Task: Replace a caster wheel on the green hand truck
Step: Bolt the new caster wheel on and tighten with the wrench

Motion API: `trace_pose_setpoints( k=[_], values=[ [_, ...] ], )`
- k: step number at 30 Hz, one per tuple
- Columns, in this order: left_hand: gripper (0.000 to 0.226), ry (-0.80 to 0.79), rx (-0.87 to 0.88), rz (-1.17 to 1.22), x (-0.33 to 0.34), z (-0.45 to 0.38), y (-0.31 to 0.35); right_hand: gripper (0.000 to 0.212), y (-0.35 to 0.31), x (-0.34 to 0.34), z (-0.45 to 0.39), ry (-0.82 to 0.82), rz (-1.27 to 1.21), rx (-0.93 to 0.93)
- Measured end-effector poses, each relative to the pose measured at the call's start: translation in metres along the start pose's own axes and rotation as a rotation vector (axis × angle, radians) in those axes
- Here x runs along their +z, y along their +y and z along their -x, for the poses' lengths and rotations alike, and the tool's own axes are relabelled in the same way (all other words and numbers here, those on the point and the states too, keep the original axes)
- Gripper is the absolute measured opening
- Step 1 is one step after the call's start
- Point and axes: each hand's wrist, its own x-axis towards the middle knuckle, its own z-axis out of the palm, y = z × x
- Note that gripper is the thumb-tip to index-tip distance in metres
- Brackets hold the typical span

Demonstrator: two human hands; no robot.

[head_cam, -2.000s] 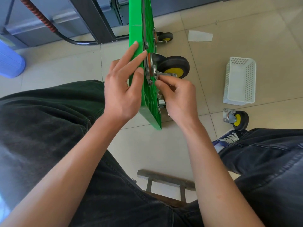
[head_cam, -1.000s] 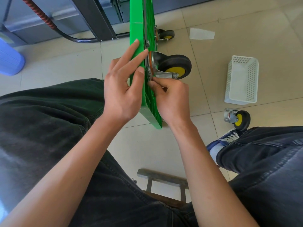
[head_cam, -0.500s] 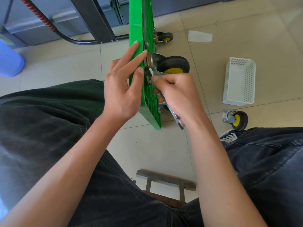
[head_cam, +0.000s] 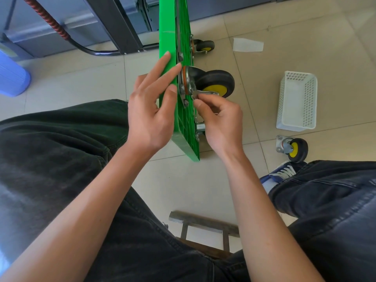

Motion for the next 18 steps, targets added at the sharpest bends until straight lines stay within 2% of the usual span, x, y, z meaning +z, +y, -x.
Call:
trace_pose_setpoints(
  k=[18],
  values=[
    [0.039,0.004,0.006,0.004,0.000,0.000,-0.001,0.021,0.003,0.021,0.005,0.029,0.009,-0.055]
  ],
)
